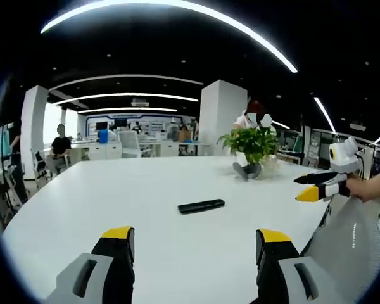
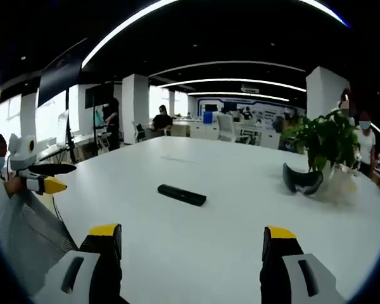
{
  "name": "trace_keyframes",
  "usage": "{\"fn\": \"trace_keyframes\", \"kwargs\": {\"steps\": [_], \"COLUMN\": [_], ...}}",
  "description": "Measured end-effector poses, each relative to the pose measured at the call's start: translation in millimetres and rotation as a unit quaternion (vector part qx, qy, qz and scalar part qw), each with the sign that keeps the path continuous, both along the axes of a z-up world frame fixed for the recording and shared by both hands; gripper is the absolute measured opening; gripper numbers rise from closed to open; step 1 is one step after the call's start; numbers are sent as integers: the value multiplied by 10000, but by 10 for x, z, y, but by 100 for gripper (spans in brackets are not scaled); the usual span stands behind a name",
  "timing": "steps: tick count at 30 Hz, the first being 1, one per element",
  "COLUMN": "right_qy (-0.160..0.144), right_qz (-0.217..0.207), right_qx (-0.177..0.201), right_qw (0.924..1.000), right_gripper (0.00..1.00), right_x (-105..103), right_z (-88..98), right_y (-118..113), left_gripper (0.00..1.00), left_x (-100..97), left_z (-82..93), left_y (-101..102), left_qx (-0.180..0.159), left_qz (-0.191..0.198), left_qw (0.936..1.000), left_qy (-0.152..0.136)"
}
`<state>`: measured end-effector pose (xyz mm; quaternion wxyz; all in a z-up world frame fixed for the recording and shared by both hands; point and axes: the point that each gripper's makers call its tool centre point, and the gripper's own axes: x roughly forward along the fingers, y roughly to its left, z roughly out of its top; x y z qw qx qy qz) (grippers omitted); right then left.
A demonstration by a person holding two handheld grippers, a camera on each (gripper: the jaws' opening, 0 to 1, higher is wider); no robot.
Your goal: Press the specified remote control buttons in sequence, fully releasing each button before pressing the next.
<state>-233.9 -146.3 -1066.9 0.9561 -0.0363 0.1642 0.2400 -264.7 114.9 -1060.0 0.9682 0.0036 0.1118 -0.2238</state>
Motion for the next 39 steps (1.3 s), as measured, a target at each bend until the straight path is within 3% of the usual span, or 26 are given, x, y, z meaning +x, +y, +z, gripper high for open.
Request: {"fn": "trace_keyframes", "kwargs": {"steps": [3, 6, 9, 18, 21, 28, 32, 39], "right_qy": [-319, -401, -338, -217, -141, -34, 63, 131], "right_qz": [-123, -346, -475, -526, -407, -255, -124, -88], "right_qx": [301, 371, 280, 162, 140, 64, 9, 51], "right_qw": [9990, 9979, 9979, 9982, 9990, 9996, 9999, 9999], "right_gripper": [97, 98, 97, 95, 95, 93, 92, 89], "right_x": [28, 40, 54, 41, 35, 16, -8, -2], "right_z": [157, 202, 179, 138, 120, 77, 32, 9], "right_y": [-10, -90, -143, -159, -114, -76, -45, -57], "left_gripper": [82, 83, 83, 83, 82, 82, 82, 83], "left_x": [-10, -6, -24, -13, -6, -2, -12, -9], "left_z": [63, 82, 76, 31, -1, 58, 13, 20], "left_y": [-4, -14, -79, -54, -43, -25, -36, -30], "left_qx": [-135, -123, -158, -26, -46, -125, -50, 44], "left_qz": [-18, -48, -216, -137, -121, -102, -134, -146], "left_qw": [9998, 9997, 9995, 9999, 9999, 9998, 9999, 9999], "left_qy": [-136, -214, -171, -98, 17, -107, 1, -52]}}
